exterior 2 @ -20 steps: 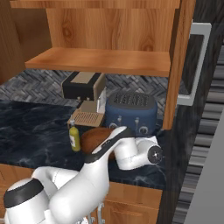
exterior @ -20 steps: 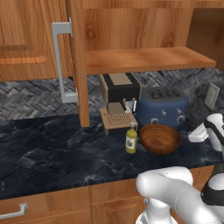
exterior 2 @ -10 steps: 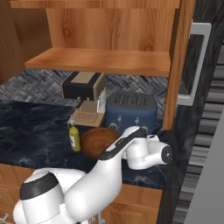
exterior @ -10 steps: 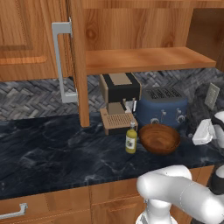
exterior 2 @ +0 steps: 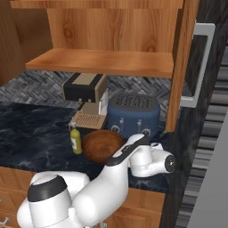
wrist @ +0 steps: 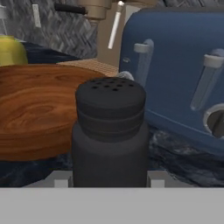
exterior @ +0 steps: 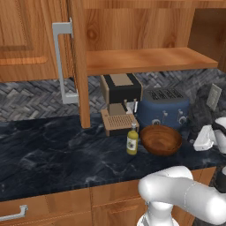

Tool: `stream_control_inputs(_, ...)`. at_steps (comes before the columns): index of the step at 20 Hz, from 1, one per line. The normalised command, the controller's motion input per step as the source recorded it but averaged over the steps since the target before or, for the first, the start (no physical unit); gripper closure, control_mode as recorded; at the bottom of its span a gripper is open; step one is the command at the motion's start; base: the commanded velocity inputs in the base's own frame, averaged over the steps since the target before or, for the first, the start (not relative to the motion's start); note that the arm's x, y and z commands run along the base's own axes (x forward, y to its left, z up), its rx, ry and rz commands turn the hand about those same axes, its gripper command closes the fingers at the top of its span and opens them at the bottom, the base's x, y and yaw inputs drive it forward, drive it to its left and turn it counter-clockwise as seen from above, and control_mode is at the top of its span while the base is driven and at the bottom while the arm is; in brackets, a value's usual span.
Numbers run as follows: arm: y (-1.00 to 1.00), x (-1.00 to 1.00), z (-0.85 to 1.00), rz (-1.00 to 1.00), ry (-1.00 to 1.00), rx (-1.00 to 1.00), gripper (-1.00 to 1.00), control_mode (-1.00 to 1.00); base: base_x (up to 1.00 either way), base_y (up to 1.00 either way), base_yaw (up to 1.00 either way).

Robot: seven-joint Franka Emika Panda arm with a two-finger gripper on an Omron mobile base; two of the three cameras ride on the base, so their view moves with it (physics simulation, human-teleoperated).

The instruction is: Retrieve the bottle and the shaker from the cabinet and place them next to the mixing bowl on the counter. Then add garlic from the fridge to the mixing bowl.

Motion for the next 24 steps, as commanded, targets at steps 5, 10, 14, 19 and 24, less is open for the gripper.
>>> stream_control_inputs(5, 0.04, 0.00, -0.32, -0.03, 0.01, 0.00, 1.00, -1.00, 0.00, 0.00, 0.00)
stream_control_inputs(10, 0.10, 0.00, -0.35, -0.01, 0.02, 0.00, 1.00, -1.00, 0.00, 0.00, 0.00)
stream_control_inputs(14, 0.00, 0.00, -0.25, 0.00, 0.01, 0.00, 1.00, -1.00, 0.00, 0.00, 0.00)
stream_control_inputs(19, 0.00, 0.07, -0.06, 0.00, 0.00, 0.00, 1.00, -1.00, 0.00, 0.00, 0.00)
stream_control_inputs(24, 0.00, 0.14, 0.00, -0.01, 0.00, 0.00, 1.00, -1.00, 0.00, 0.00, 0.00)
